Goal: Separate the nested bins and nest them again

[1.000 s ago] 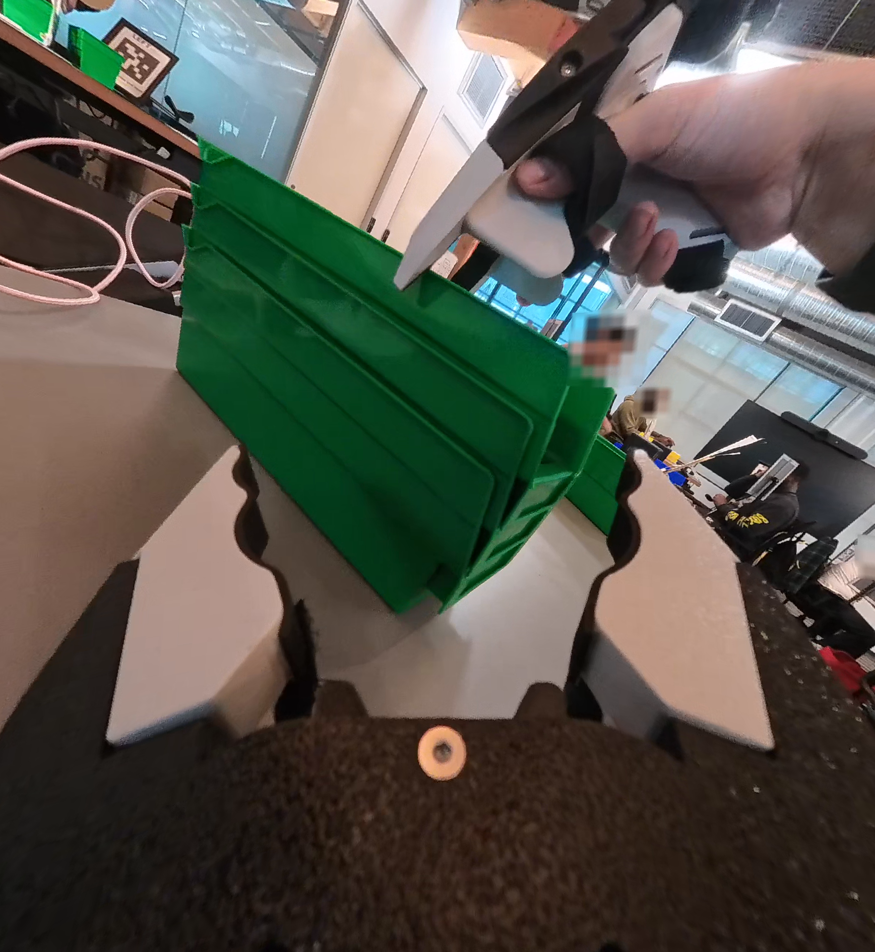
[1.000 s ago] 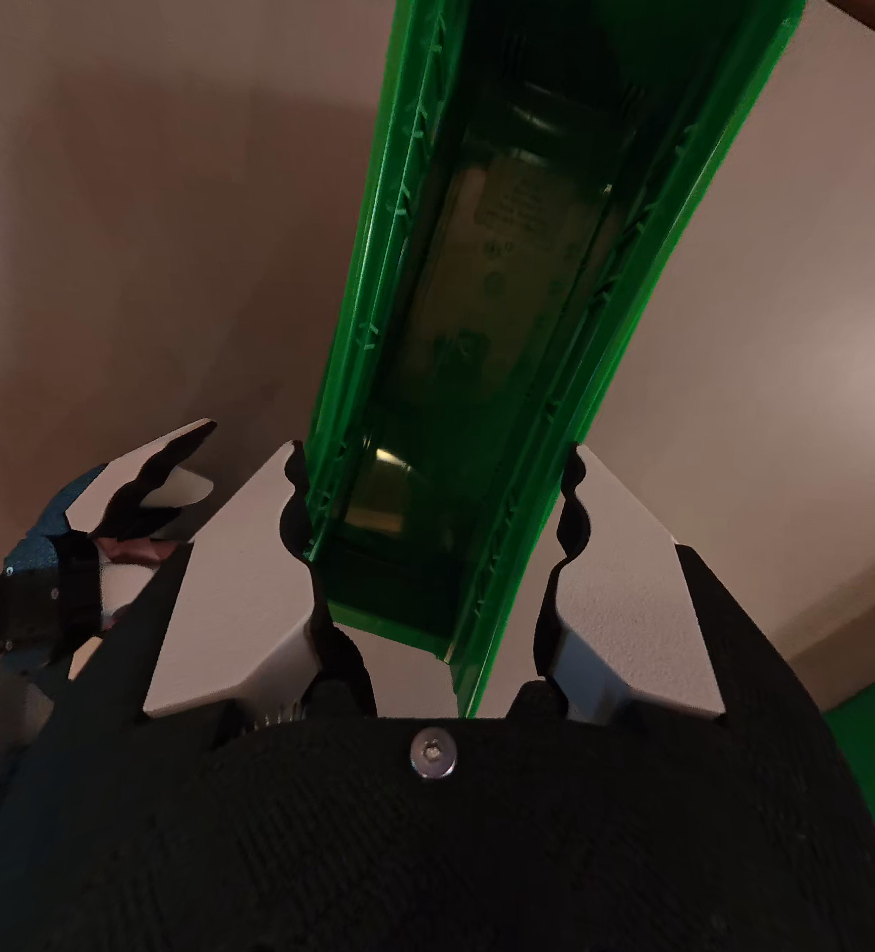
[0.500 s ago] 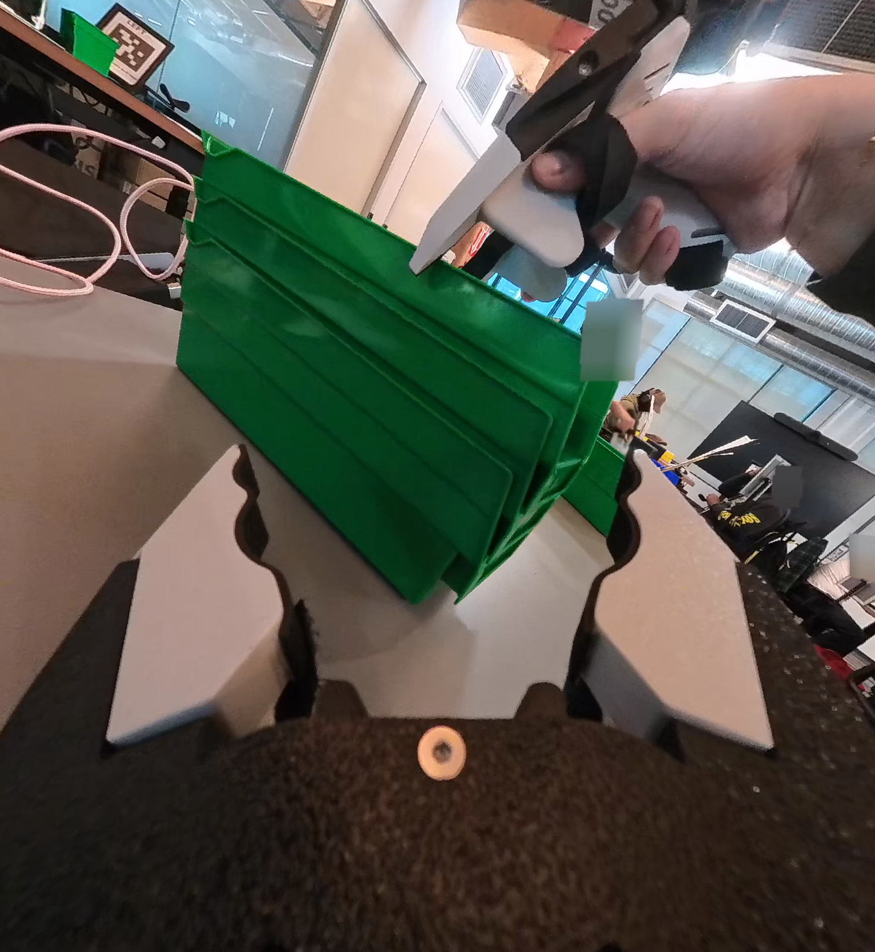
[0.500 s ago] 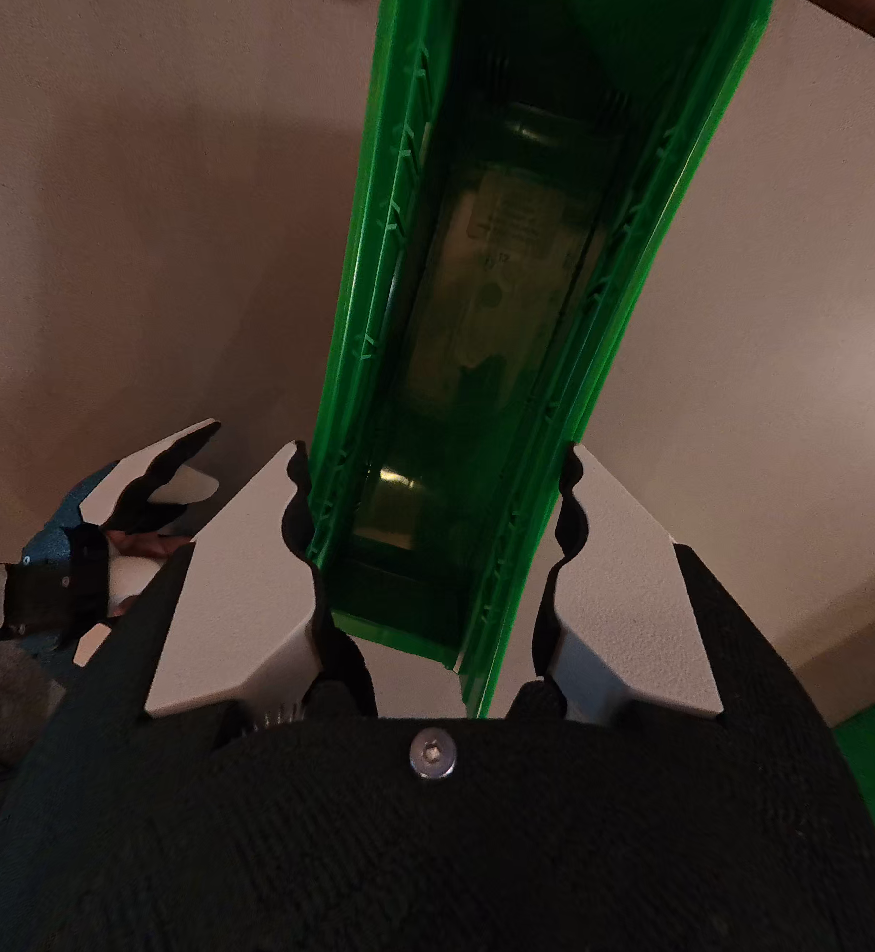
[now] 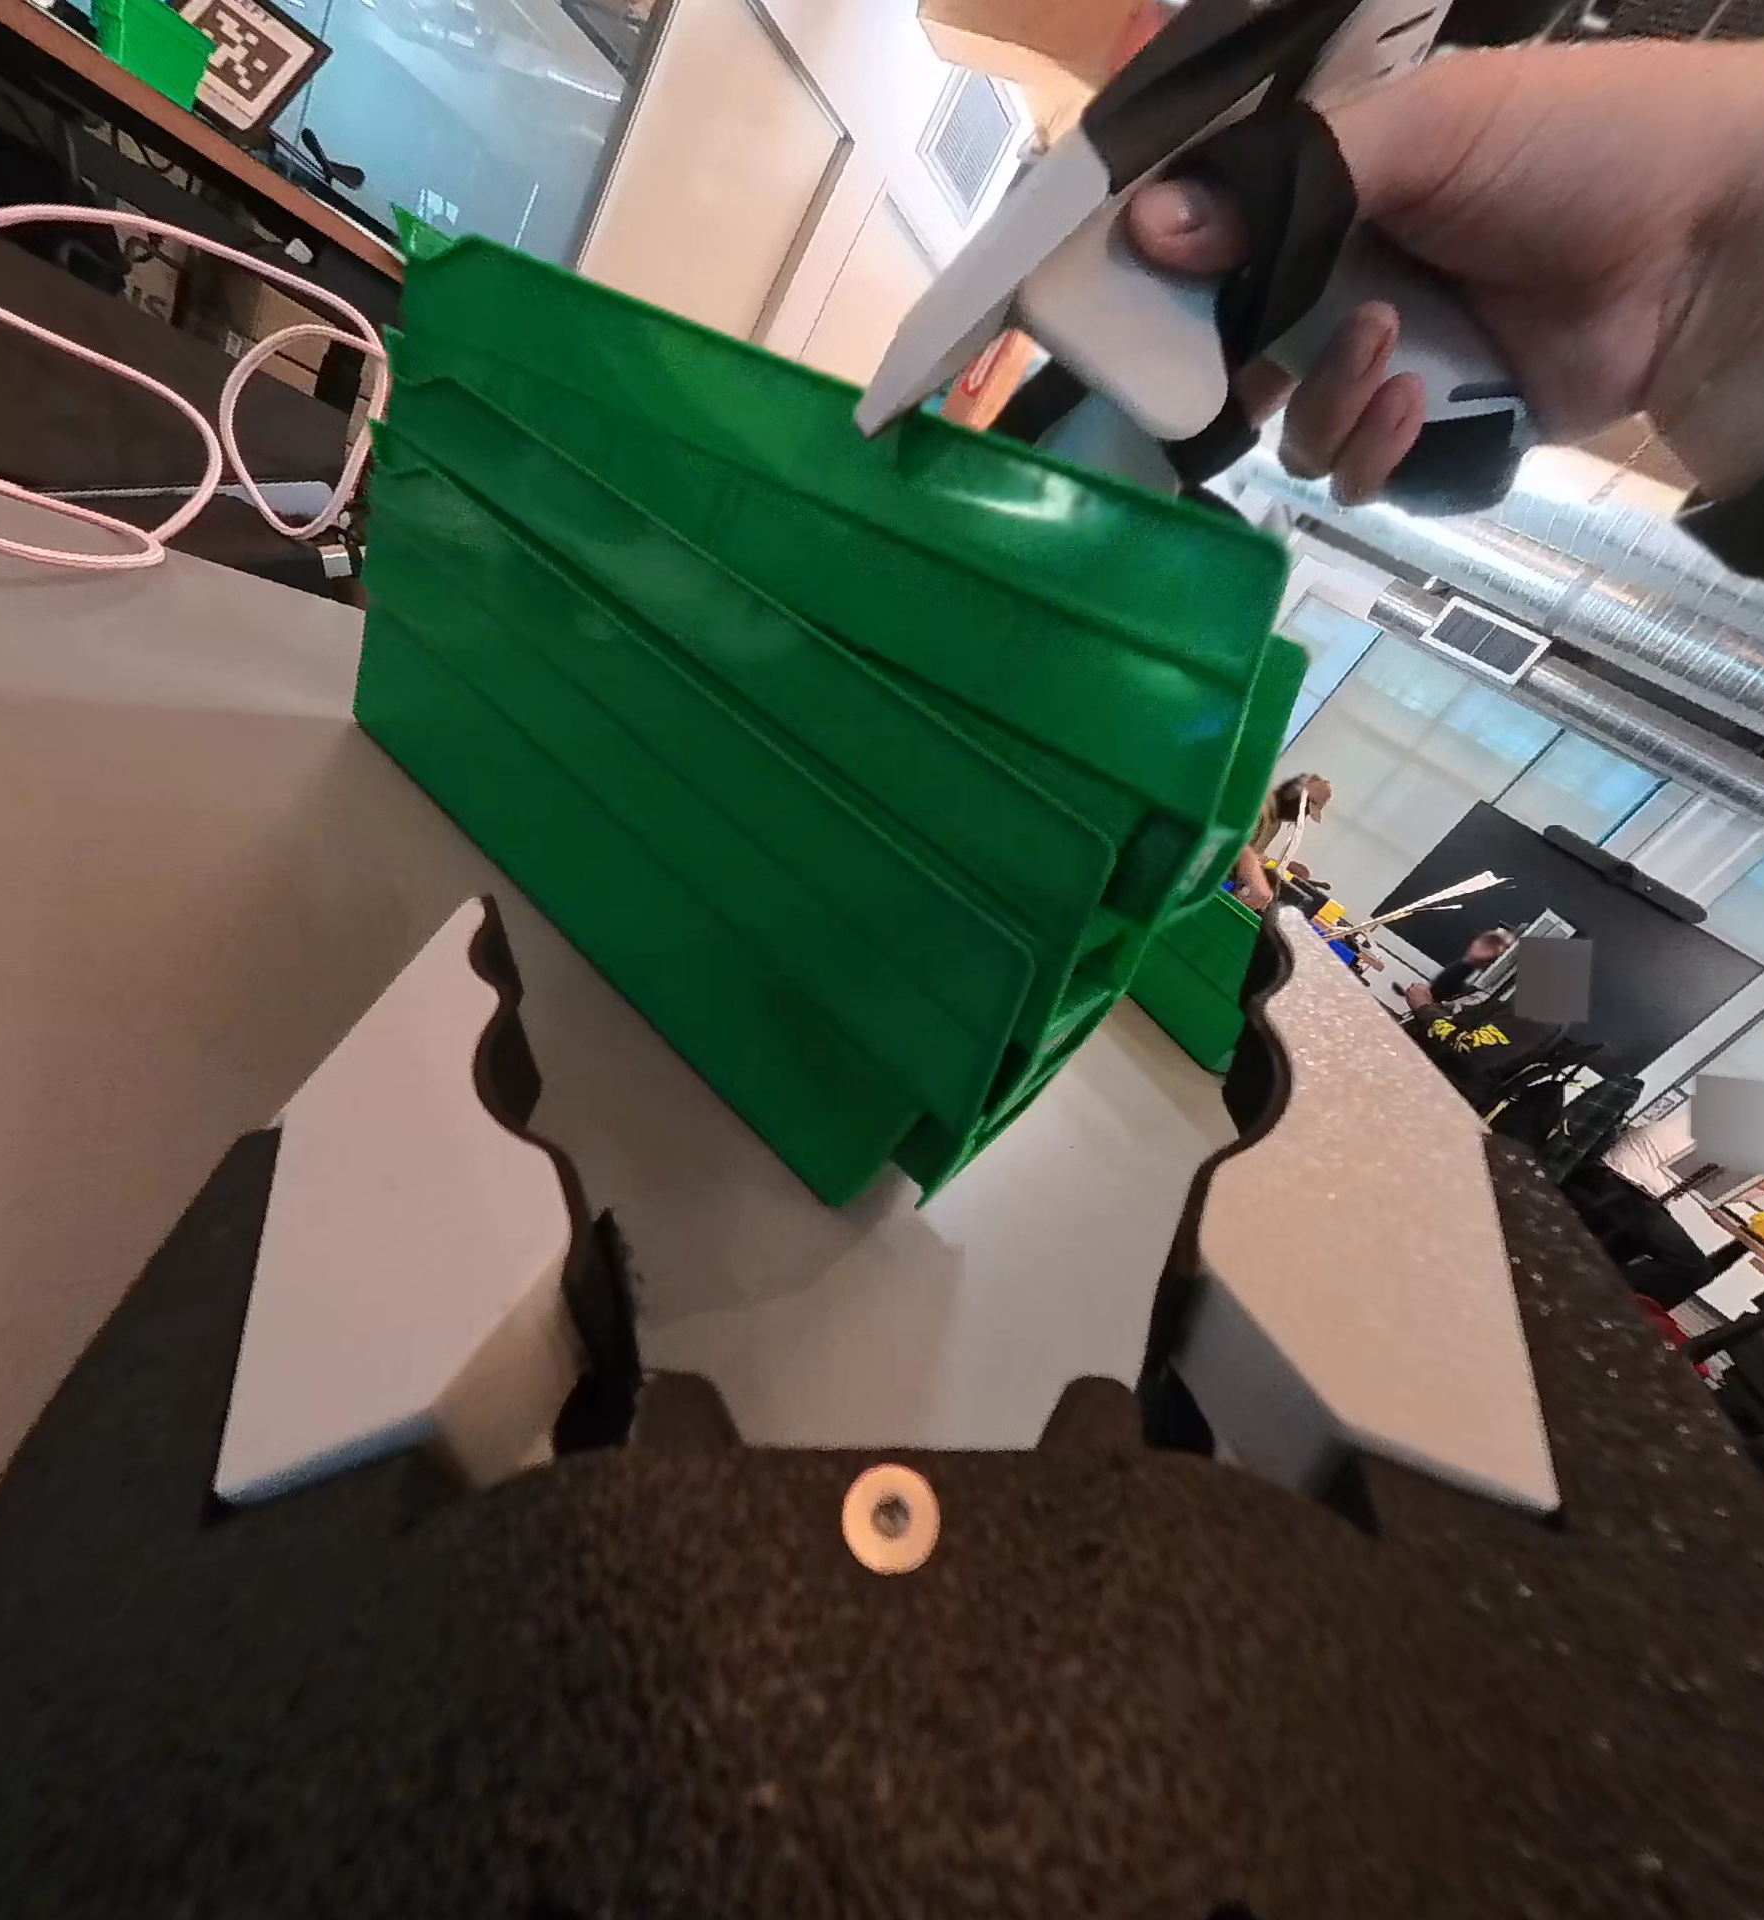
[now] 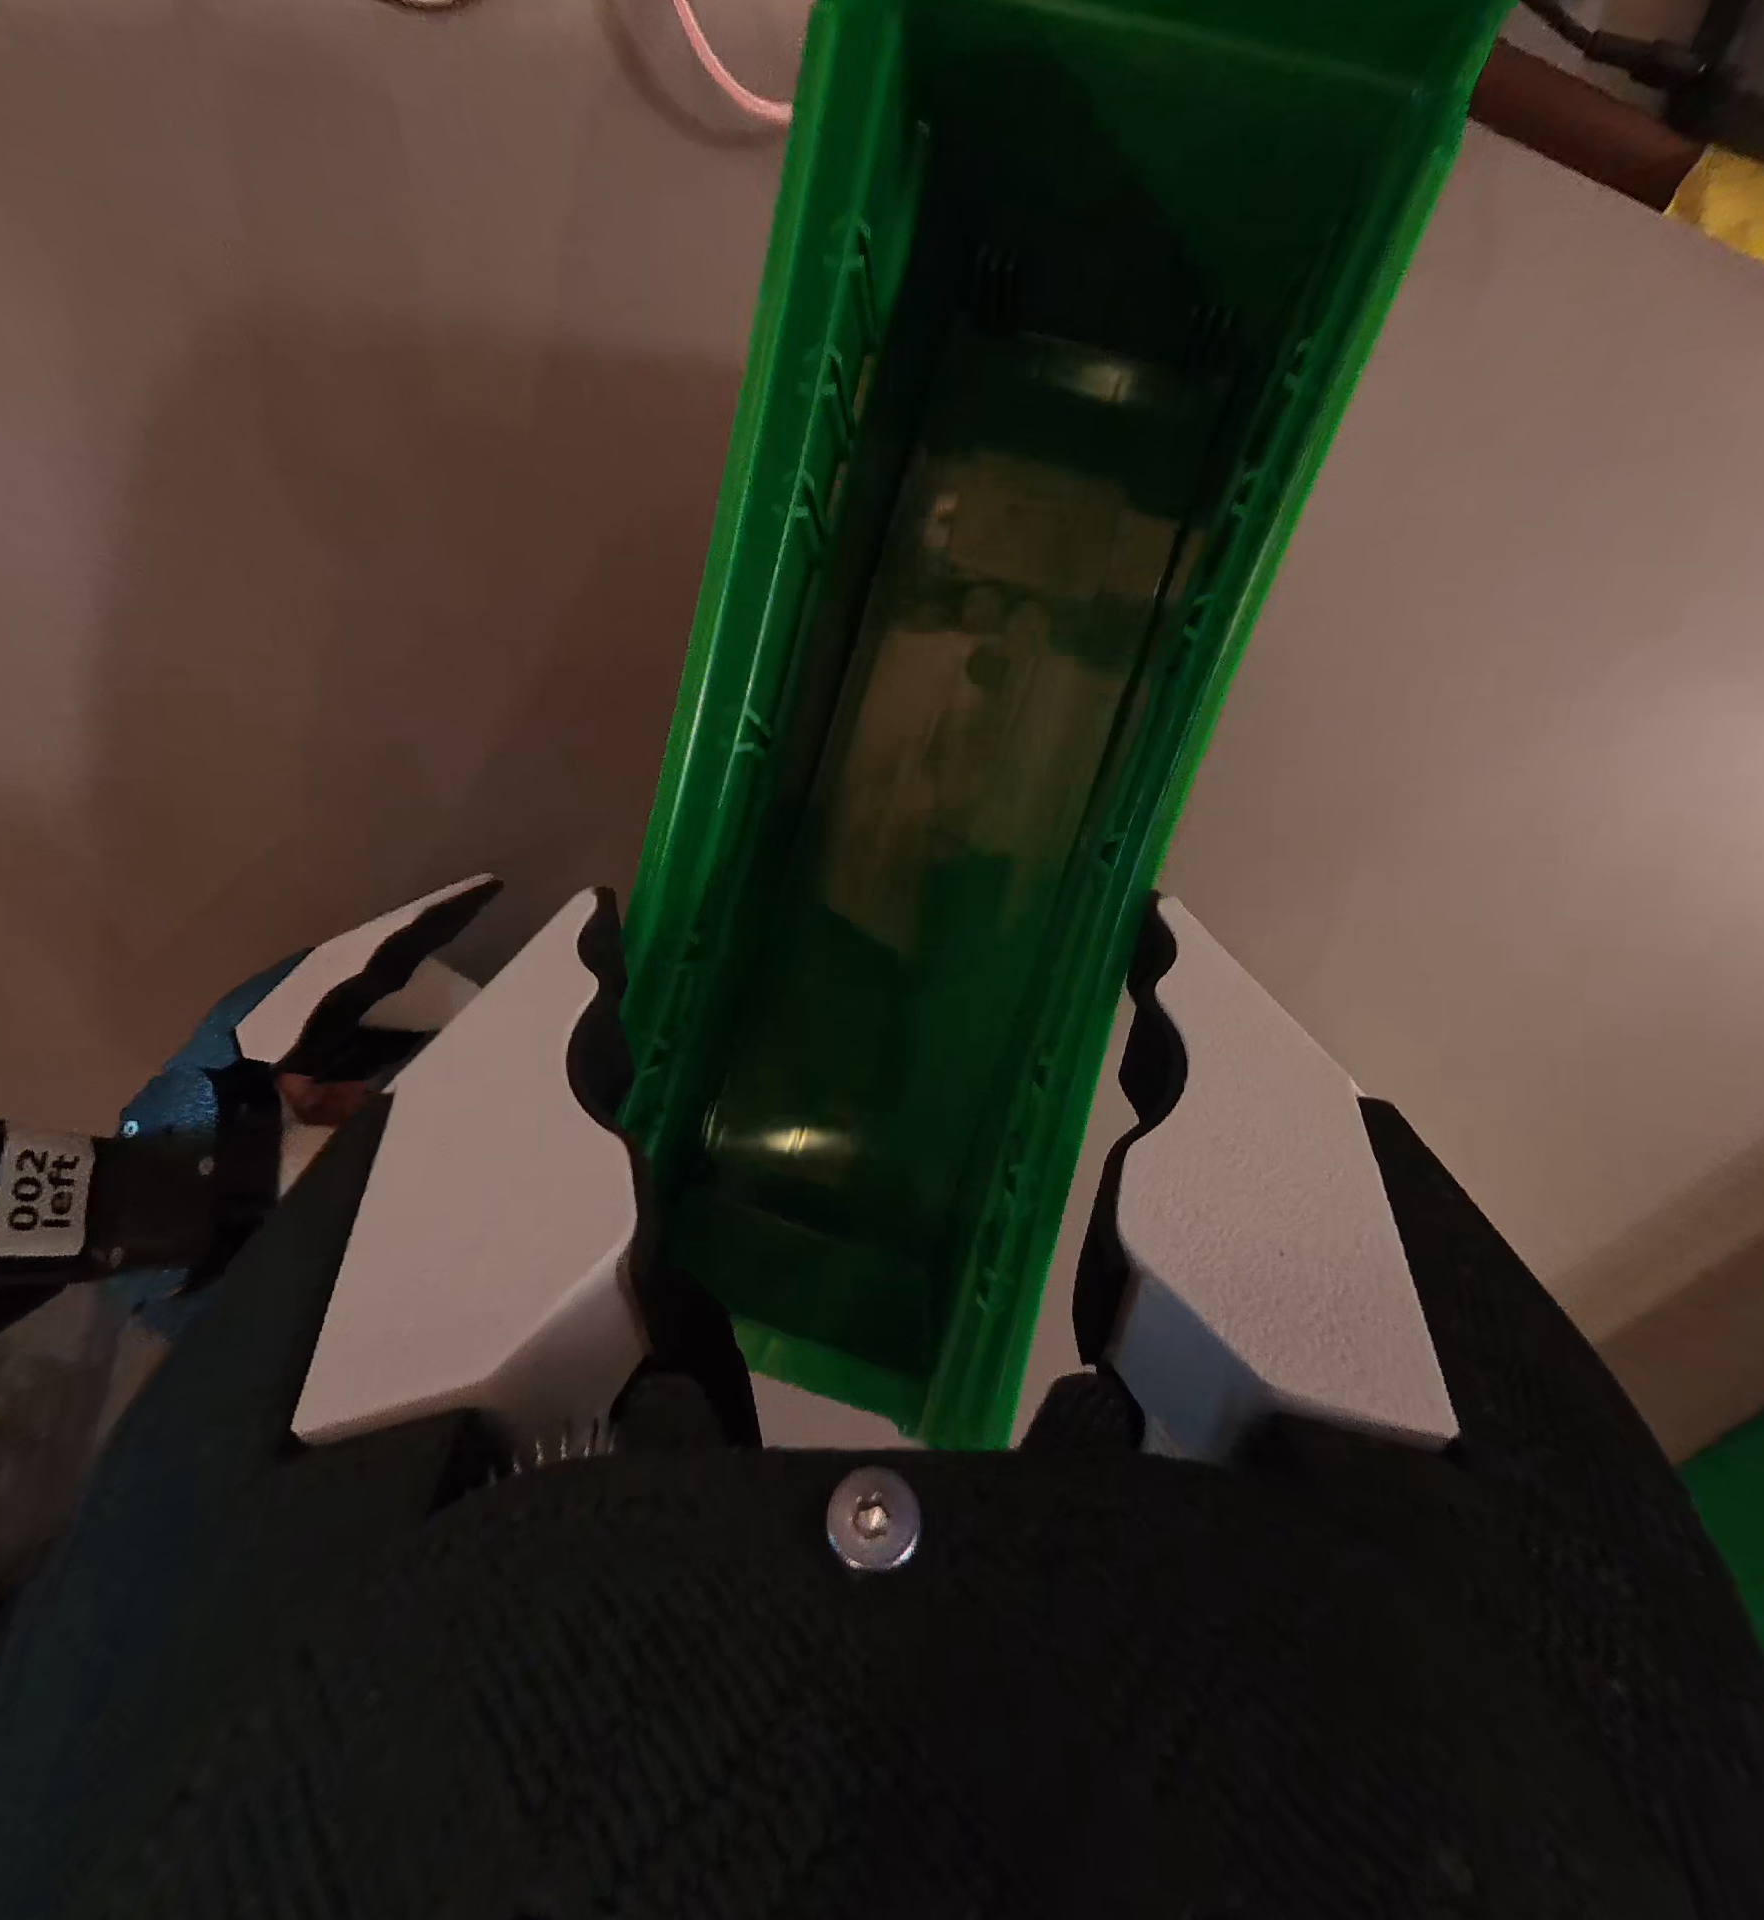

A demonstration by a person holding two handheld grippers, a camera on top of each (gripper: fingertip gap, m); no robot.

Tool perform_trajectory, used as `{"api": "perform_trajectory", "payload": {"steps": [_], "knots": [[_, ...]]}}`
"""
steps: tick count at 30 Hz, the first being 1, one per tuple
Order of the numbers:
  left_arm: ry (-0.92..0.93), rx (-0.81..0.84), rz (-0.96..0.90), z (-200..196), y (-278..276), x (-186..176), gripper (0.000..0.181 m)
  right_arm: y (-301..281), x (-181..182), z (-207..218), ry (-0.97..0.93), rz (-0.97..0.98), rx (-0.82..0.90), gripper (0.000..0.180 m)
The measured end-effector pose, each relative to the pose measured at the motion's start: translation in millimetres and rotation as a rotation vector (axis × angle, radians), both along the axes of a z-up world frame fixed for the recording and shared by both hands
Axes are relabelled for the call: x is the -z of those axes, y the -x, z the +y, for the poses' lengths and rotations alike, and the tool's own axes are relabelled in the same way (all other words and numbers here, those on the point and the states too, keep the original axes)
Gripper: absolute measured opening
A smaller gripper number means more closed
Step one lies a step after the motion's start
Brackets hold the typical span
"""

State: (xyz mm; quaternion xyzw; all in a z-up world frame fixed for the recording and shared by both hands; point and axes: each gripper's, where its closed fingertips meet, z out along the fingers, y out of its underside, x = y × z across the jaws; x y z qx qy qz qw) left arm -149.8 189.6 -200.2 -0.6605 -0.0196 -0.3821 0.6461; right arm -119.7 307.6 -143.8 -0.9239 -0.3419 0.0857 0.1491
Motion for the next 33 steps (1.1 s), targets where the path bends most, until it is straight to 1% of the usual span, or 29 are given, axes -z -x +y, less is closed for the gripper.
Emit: {"api": "perform_trajectory", "payload": {"steps": [3, 9, 13, 15, 18, 20, 22, 24, 26, 30, 33], "knots": [[0.001, 0.001, 0.002, 0.0, -0.4, 0.3, 0.135, -0.6, -10.0, 0.1, -0.002, 0.017, 0.003, 0.098], [-0.001, 0.002, -0.005, -0.7, -0.4, -0.2, 0.135, -3.0, -18.6, 1.2, 0.002, 0.051, -0.001, 0.099], [-0.008, 0.002, -0.021, -1.7, 1.2, -1.8, 0.135, -6.9, -51.6, 7.7, -0.016, 0.135, -0.048, 0.098], [-0.007, 0.004, -0.03, -1.5, 1.8, -2.0, 0.135, -18.0, -74.6, 14.8, -0.049, 0.181, -0.064, 0.098], [0.002, 0.009, -0.024, -0.8, 0.3, -0.4, 0.135, -47.8, -105.7, 30.1, -0.096, 0.241, -0.037, 0.097], [0.002, 0.006, -0.014, -0.8, -0.5, 0.2, 0.135, -79.0, -118.8, 45.5, -0.143, 0.246, 0.005, 0.097], [0.0, 0.001, -0.013, -0.9, 0.0, 0.0, 0.135, -116.6, -121.7, 62.4, -0.177, 0.242, 0.065, 0.097], [-0.001, -0.003, -0.019, -0.9, 1.2, -0.2, 0.135, -158.1, -111.0, 78.4, -0.192, 0.231, 0.137, 0.097], [0.001, -0.004, -0.022, -0.6, 1.6, -0.1, 0.134, -200.1, -87.6, 92.1, -0.189, 0.212, 0.212, 0.097], [0.003, -0.006, -0.015, -0.2, 1.1, 0.7, 0.134, -271.3, -18.2, 108.3, -0.165, 0.172, 0.344, 0.096], [0.007, -0.003, -0.012, 0.1, 0.1, 1.3, 0.134, -302.5, 33.9, 105.6, -0.125, 0.131, 0.362, 0.097]]}}
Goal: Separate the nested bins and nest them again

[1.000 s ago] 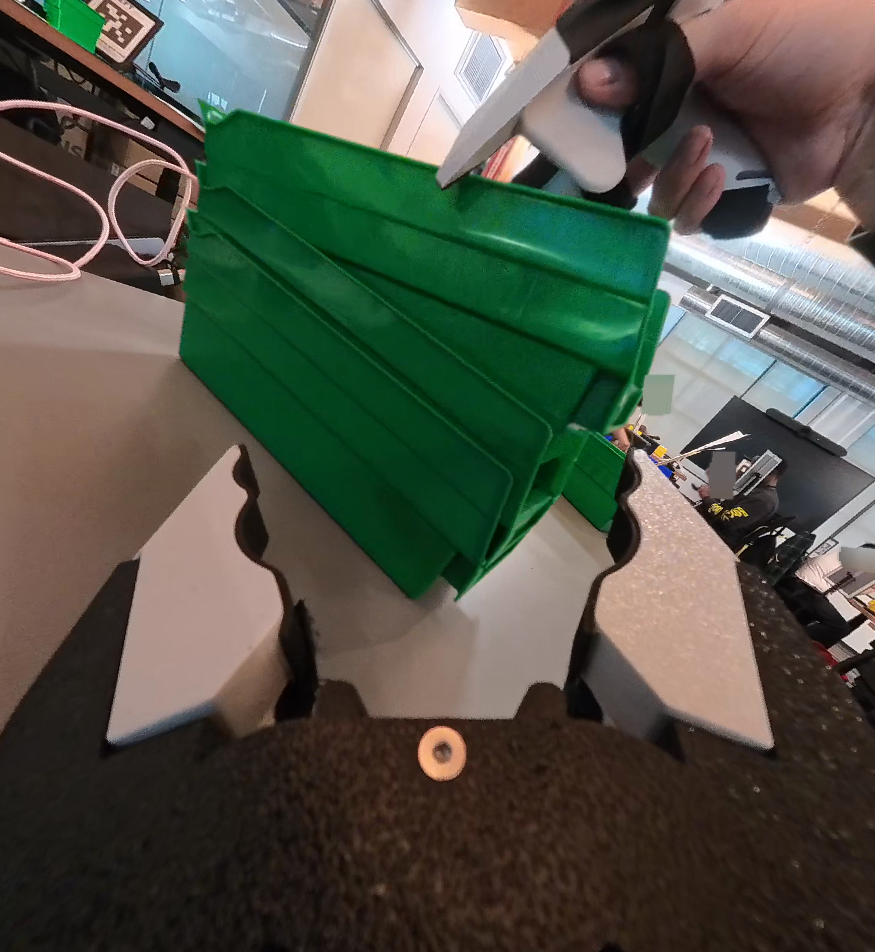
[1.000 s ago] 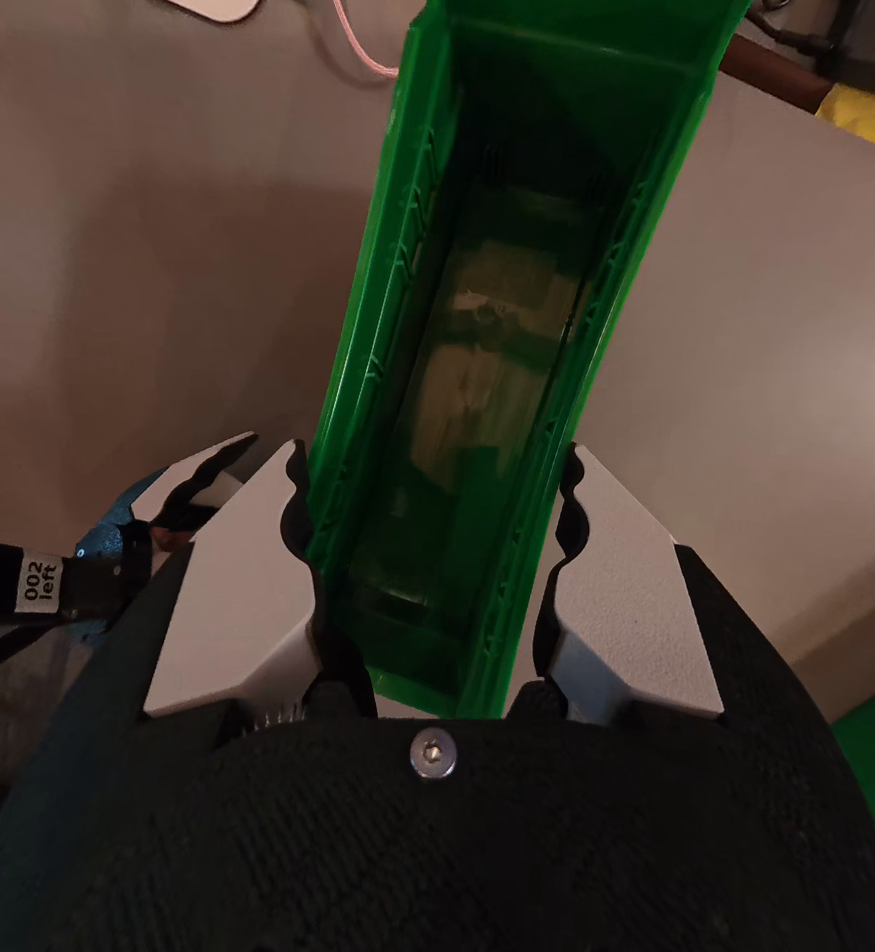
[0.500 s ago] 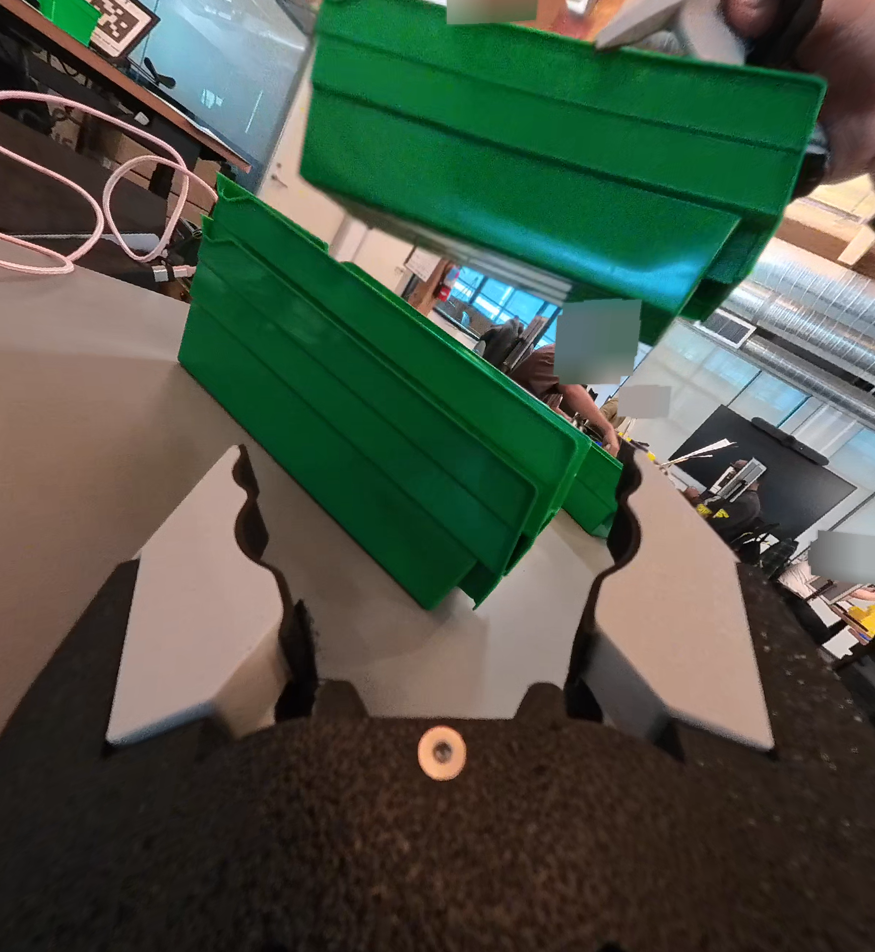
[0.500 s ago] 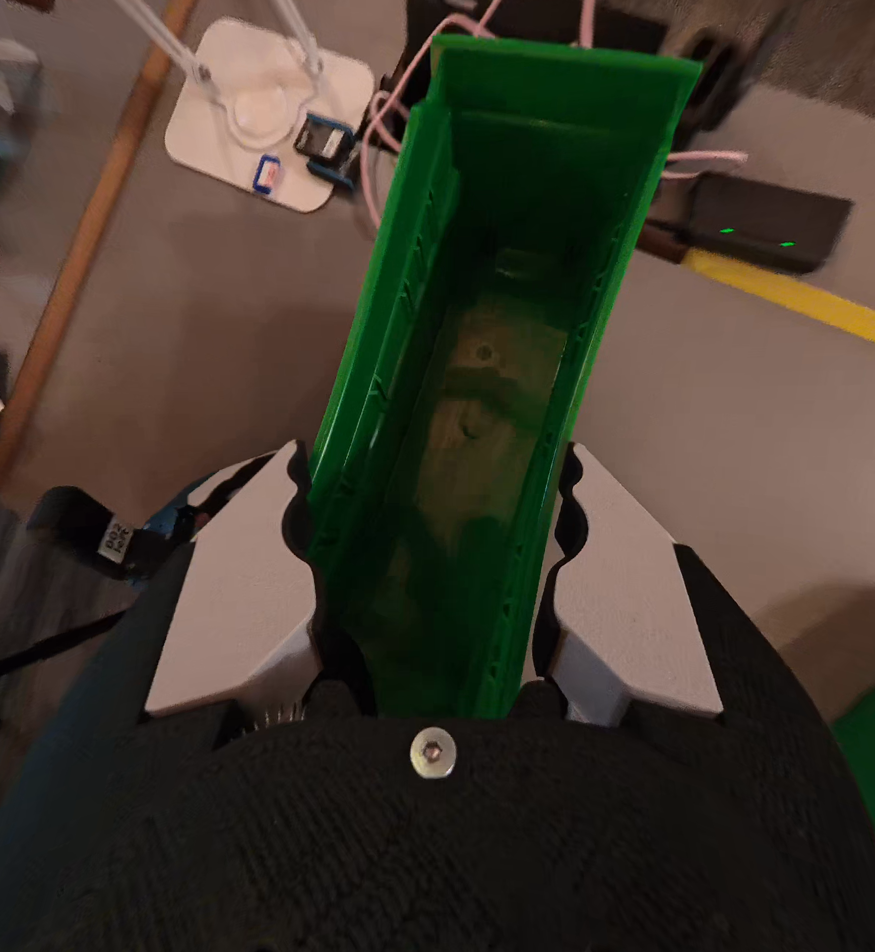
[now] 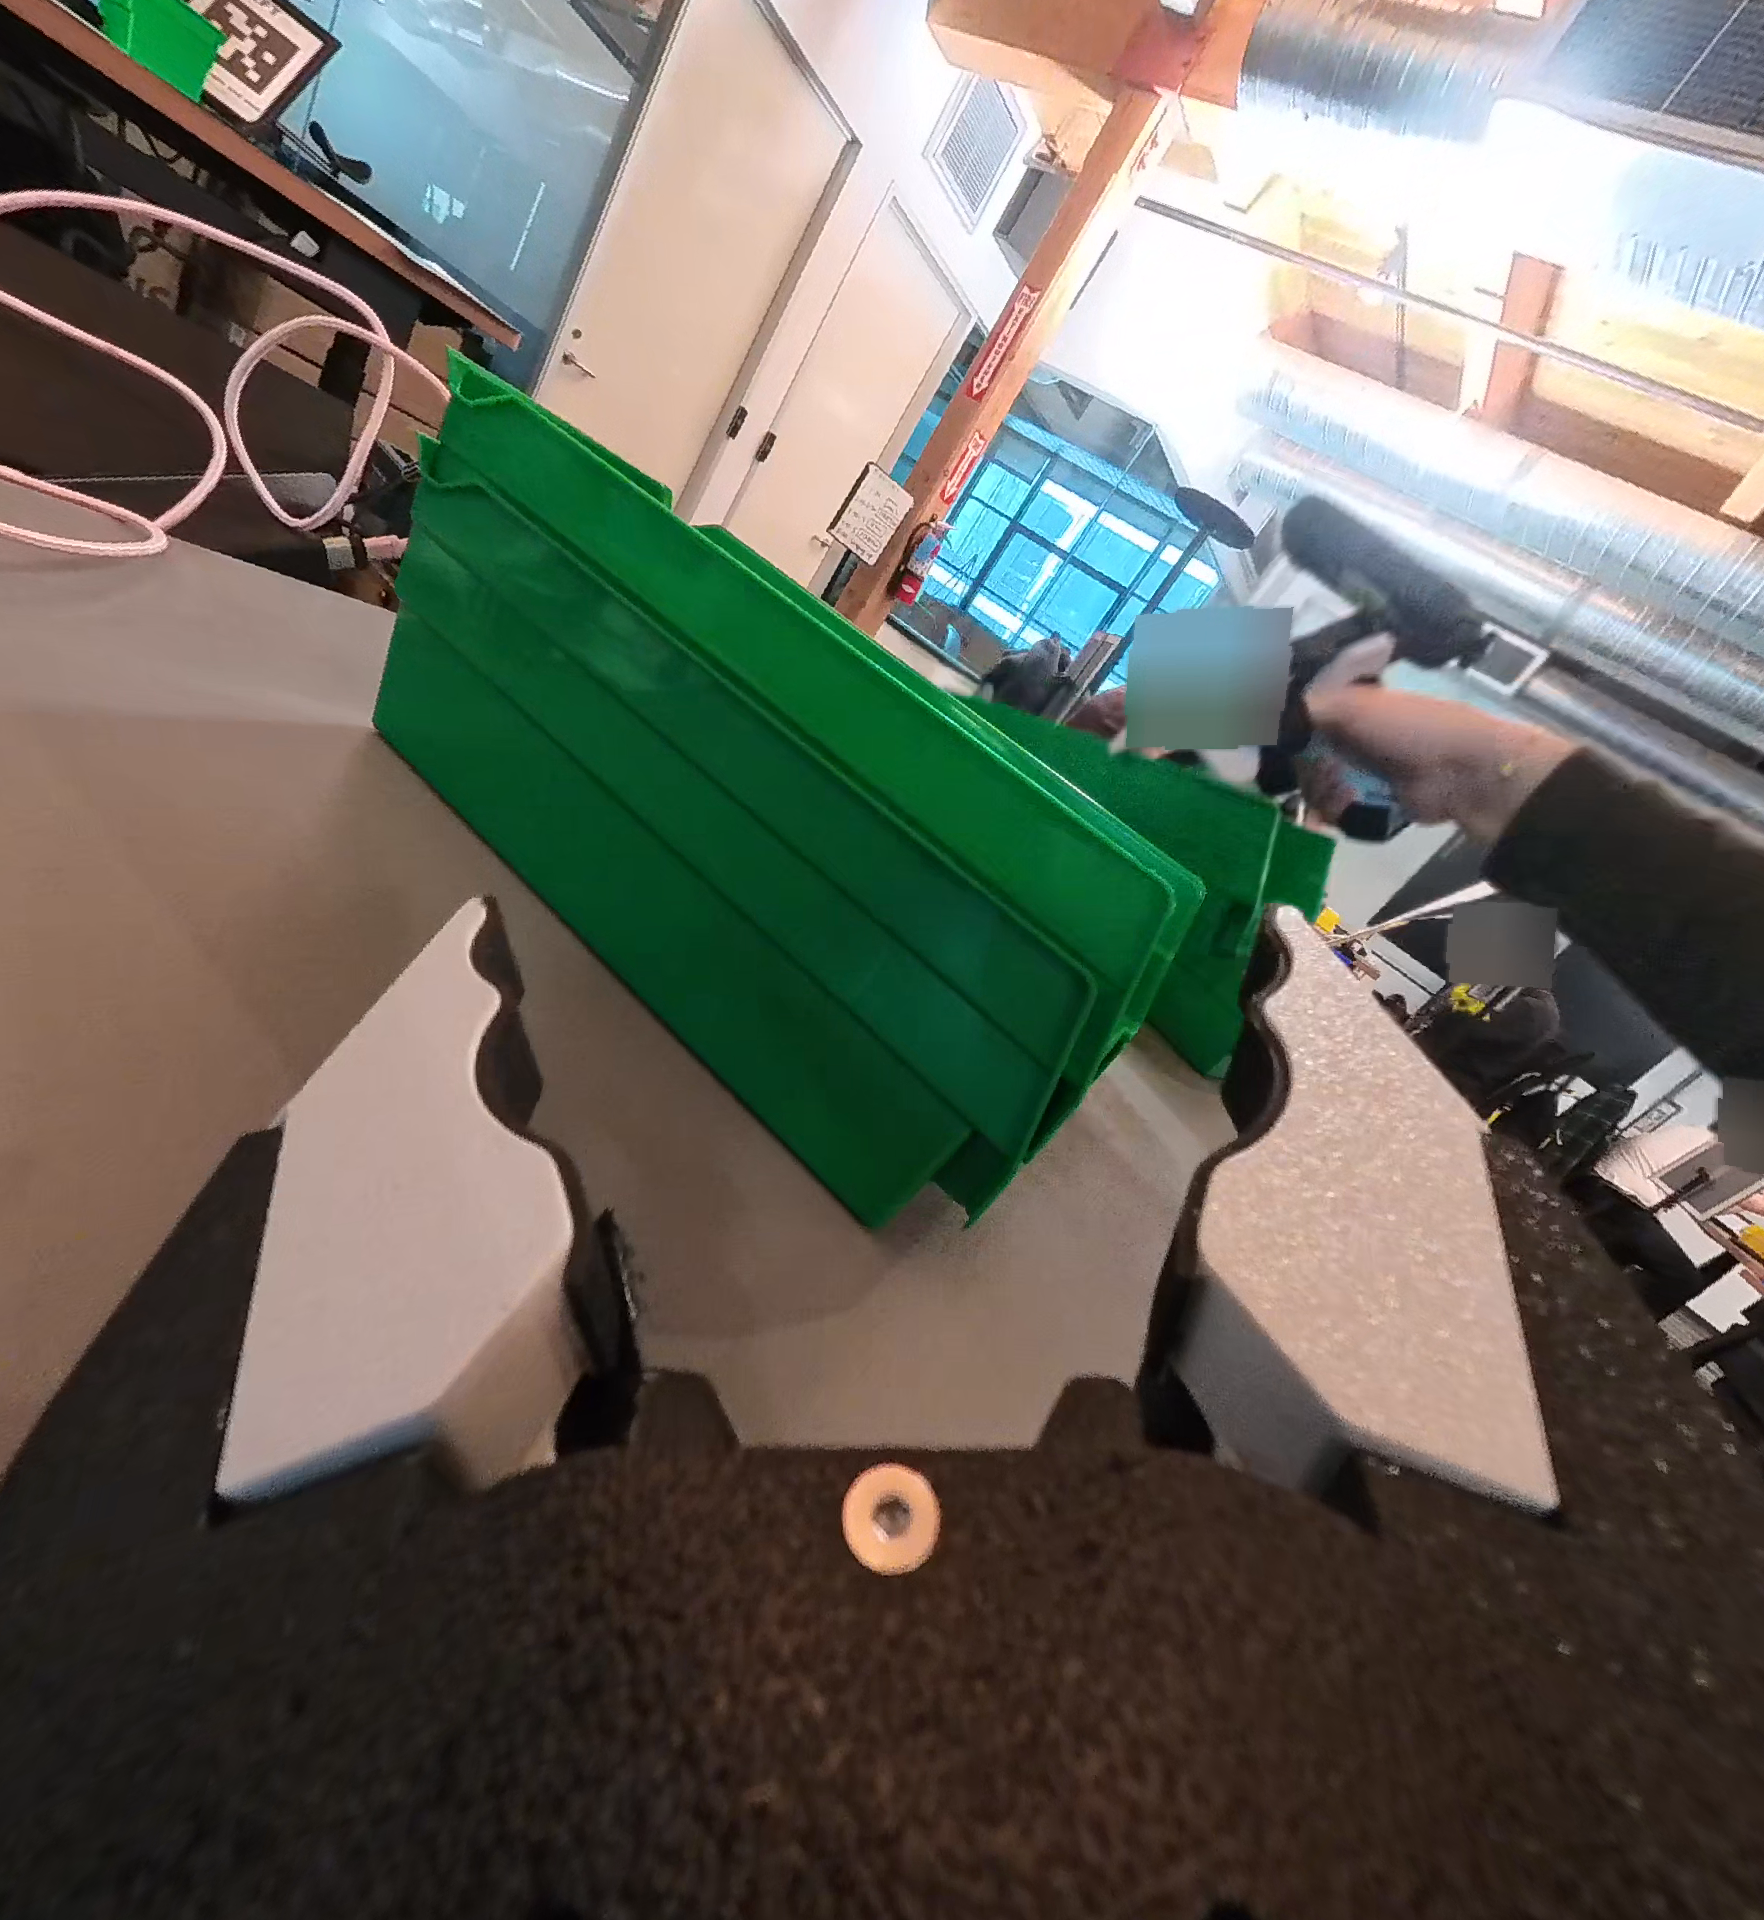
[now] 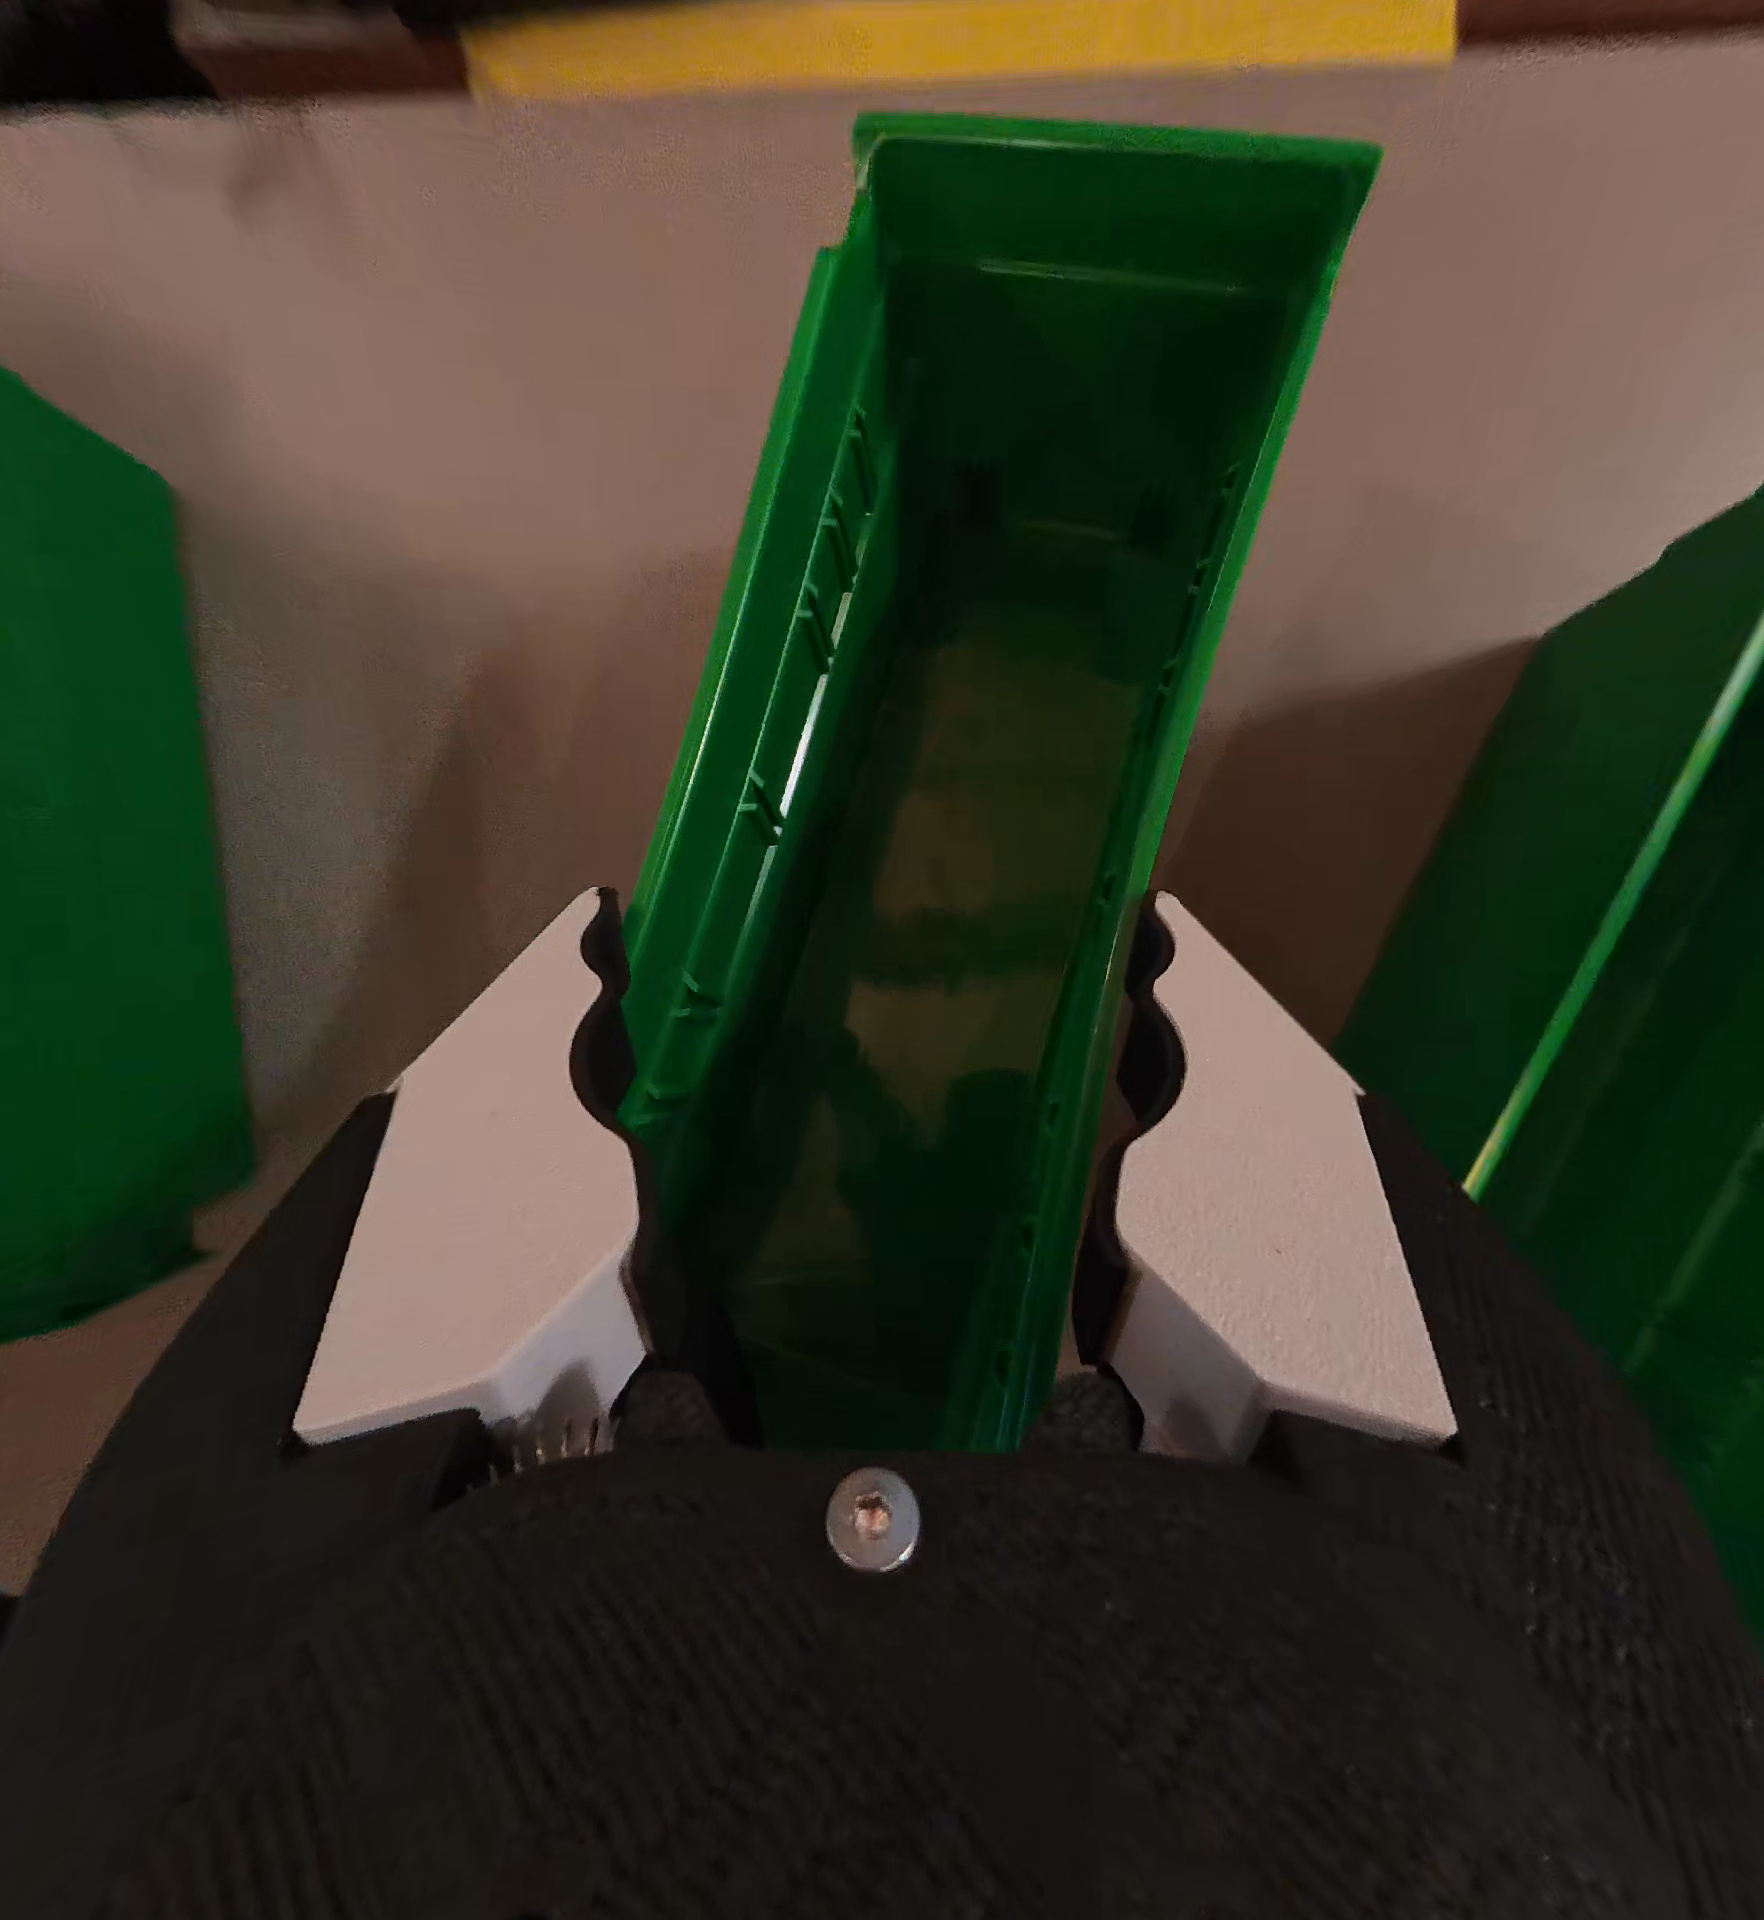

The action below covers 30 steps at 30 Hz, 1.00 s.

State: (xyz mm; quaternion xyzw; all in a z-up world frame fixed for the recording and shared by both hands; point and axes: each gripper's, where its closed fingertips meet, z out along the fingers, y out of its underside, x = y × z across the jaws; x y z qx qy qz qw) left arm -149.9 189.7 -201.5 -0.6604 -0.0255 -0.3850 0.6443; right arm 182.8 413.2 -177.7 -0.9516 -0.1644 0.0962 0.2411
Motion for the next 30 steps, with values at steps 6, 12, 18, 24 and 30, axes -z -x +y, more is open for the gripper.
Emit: {"api": "perform_trajectory", "payload": {"steps": [6, 12, 18, 24, 30], "knots": [[0.001, 0.001, -0.002, 0.1, -0.1, 0.2, 0.134, -21.6, 43.4, -8.6, 0.005, 0.01, 0.014, 0.1], [-0.001, -0.001, -0.001, -0.3, -0.1, -0.1, 0.134, -21.8, 39.4, -12.4, 0.03, -0.019, 0.0, 0.116], [0.005, 0.008, 0.001, 1.1, -2.1, 0.7, 0.134, 63.1, -30.4, -18.1, -0.089, 0.098, -0.144, 0.132], [0.004, 0.011, 0.006, 0.9, -3.3, 0.8, 0.134, 215.8, -29.8, -86.9, 0.032, 0.17, -0.463, 0.148], [0.015, 0.016, 0.016, 2.1, -4.9, 2.9, 0.135, 283.2, 13.0, -118.5, 0.059, -0.074, -0.596, 0.151]]}}
